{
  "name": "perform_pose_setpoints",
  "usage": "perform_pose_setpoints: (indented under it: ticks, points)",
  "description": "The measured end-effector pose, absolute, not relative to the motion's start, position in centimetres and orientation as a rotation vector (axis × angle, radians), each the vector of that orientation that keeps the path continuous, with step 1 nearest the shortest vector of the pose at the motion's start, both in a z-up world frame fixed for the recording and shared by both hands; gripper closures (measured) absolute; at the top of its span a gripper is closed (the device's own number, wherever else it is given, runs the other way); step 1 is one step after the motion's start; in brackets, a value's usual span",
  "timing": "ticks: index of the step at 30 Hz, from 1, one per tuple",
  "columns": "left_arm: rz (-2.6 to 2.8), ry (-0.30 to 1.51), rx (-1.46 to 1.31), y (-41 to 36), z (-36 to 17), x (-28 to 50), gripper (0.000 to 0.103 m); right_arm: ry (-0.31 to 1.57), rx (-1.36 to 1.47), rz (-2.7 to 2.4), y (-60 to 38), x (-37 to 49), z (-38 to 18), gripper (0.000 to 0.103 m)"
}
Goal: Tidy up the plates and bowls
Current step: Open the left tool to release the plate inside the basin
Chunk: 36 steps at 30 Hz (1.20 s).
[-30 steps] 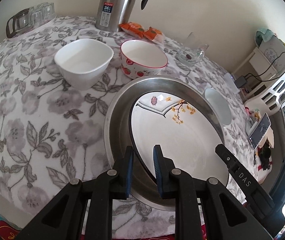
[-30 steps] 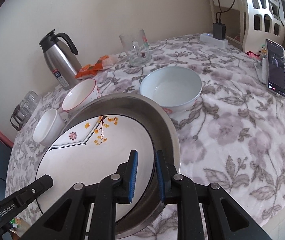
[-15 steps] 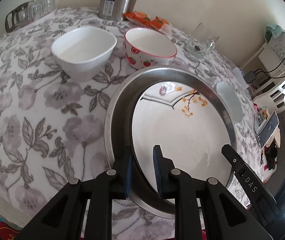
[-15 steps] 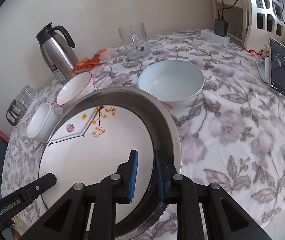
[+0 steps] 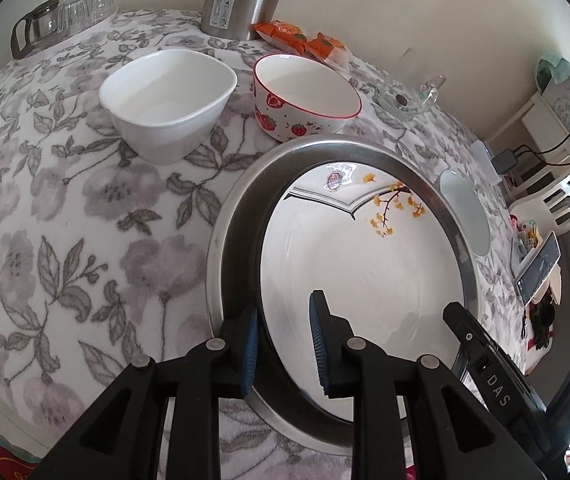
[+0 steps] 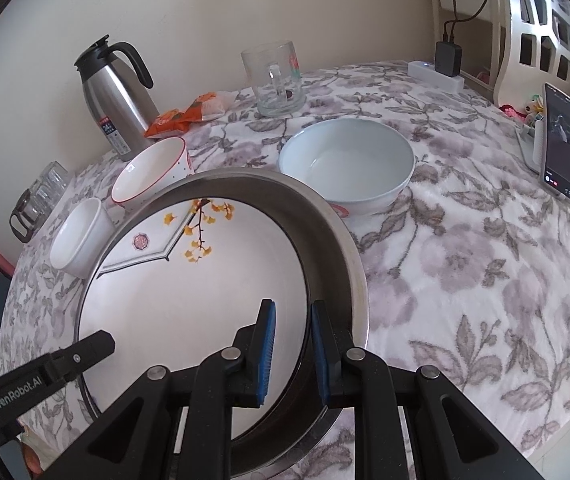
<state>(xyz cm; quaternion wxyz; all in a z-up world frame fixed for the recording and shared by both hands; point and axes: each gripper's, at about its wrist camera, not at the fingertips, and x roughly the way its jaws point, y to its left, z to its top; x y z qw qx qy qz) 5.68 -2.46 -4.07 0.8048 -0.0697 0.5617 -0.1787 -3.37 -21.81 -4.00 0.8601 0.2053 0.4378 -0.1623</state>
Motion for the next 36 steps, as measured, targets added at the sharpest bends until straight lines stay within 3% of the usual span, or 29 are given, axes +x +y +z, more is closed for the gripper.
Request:
perform_pose_setpoints:
  ticks: [8, 12, 22, 23, 25, 27, 30, 33, 36]
  points:
    - [-0.388, 1.208, -0.159, -2.6, -4.1, 5.5, 0.071, 0.917, 0.430, -0.342, -21.9, -3.3, -3.9, 0.084]
    - [-0.384, 1.200, -0.163, -2.5, -3.8, 5.3, 0.061, 0.889, 0.432, -0.350, -22.0, -3.6, -3.4, 0.083]
    - [-0.407, 1.091, -0.140, -2.4, -1.2, 4.3, 0.058, 0.870, 0.432, -0.343, -22.2, -3.9, -2.9, 0.083]
    - [-0.403, 1.089, -0.132, -2.5, -1.2, 4.2, 0.056, 0.872, 0.429, -0.343, -22.1, -3.8, -2.9, 0.081]
    - [-0.389, 1.098, -0.116, -2.5, -1.4, 4.3, 0.050, 0.874, 0.426, -0.342, -22.1, -3.8, -2.9, 0.067]
    - [-0.371, 1.116, -0.101, -2.5, -1.7, 4.4, 0.049, 0.866, 0.432, -0.318, -21.9, -3.8, -2.8, 0.051]
    - [-0.344, 1.133, -0.090, -2.3, -2.1, 4.6, 0.047, 0.865, 0.395, -0.304, -21.3, -3.6, -2.7, 0.042]
    - [-0.321, 1.131, -0.086, -2.0, -2.2, 4.6, 0.022, 0.858, 0.367, -0.289, -20.8, -3.4, -2.5, 0.037]
    - [-0.304, 1.124, -0.075, -1.9, -2.2, 4.7, 0.021, 0.845, 0.358, -0.287, -20.7, -3.4, -2.3, 0.034]
